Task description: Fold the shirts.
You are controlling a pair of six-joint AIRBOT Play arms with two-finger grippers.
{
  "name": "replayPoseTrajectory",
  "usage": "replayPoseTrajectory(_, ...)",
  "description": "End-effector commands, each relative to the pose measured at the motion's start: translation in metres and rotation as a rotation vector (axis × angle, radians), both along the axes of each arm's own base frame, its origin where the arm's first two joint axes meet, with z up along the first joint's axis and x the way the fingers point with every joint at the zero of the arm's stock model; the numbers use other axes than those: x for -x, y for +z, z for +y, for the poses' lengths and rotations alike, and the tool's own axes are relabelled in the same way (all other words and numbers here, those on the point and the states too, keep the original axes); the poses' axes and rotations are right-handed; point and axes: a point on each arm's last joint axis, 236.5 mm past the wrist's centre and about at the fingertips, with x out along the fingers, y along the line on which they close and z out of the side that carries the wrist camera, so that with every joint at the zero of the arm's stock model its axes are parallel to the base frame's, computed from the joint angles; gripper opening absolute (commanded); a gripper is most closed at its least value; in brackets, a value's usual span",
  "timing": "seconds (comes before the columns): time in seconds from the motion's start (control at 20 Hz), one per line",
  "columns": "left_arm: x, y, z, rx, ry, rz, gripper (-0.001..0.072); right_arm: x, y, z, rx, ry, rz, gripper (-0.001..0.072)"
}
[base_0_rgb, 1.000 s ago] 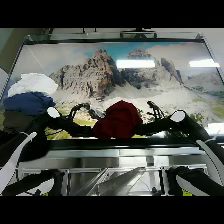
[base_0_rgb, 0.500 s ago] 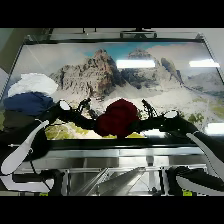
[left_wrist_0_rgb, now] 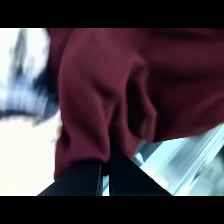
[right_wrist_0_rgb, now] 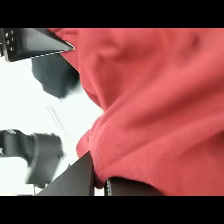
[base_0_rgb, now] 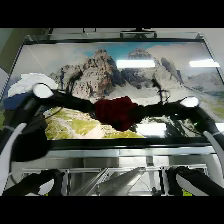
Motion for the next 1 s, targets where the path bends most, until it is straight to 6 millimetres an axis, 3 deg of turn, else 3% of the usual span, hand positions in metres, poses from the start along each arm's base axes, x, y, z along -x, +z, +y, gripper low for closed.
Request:
replayPoseTrajectory(0.0,0.02,0.164,0.003,0.152,0.026,-0.375,0.0018,0.011,0.131,-0.018,-0.036,-0.023,-0.363,0.0028)
replayPoseTrajectory(0.1,0.043,0.244,0.015,0.229,0.074,-0.571,0.0019,0.028,0.197,-0.025,-0.045,-0.08,-0.574,0.0028)
replayPoseTrajectory(0.2,0.07,0.292,0.027,0.261,0.091,-0.713,0.0019,0.051,0.241,-0.03,-0.061,-0.133,-0.719,0.0028)
replayPoseTrajectory(0.25,0.079,0.303,0.034,0.25,0.104,-0.75,0.002,0.06,0.252,-0.033,-0.061,-0.16,-0.765,0.0028)
replayPoseTrajectory(0.35,0.078,0.297,0.051,0.178,0.163,-0.755,0.0021,0.065,0.252,-0.037,-0.015,-0.176,-0.798,0.0028)
replayPoseTrajectory(0.45,0.056,0.271,0.07,0.06,0.232,-0.714,0.0023,0.048,0.228,-0.047,0.077,-0.209,-0.736,0.0028)
replayPoseTrajectory(0.55,0.024,0.225,0.071,-0.018,0.24,-0.619,0.0023,0.017,0.189,-0.055,0.165,-0.227,-0.632,0.0029)
replayPoseTrajectory(0.75,-0.054,0.087,0.072,-0.161,0.236,-0.319,0.0025,-0.045,0.086,-0.055,0.215,-0.198,-0.327,0.0036)
replayPoseTrajectory(0.8,-0.072,0.055,0.077,-0.187,0.247,-0.256,0.0025,-0.061,0.055,-0.058,0.244,-0.192,-0.253,0.0101)
replayPoseTrajectory(0.85,-0.092,0.026,0.084,-0.207,0.271,-0.2,0.0034,-0.081,0.022,-0.065,0.279,-0.212,-0.188,0.034)
replayPoseTrajectory(0.9,-0.108,0.003,0.094,-0.231,0.288,-0.151,0.0266,-0.101,-0.004,-0.076,0.305,-0.251,-0.141,0.0452)
replayPoseTrajectory(0.95,-0.121,-0.012,0.104,-0.242,0.303,-0.105,0.0375,-0.12,-0.023,-0.091,0.314,-0.3,-0.101,0.0453)
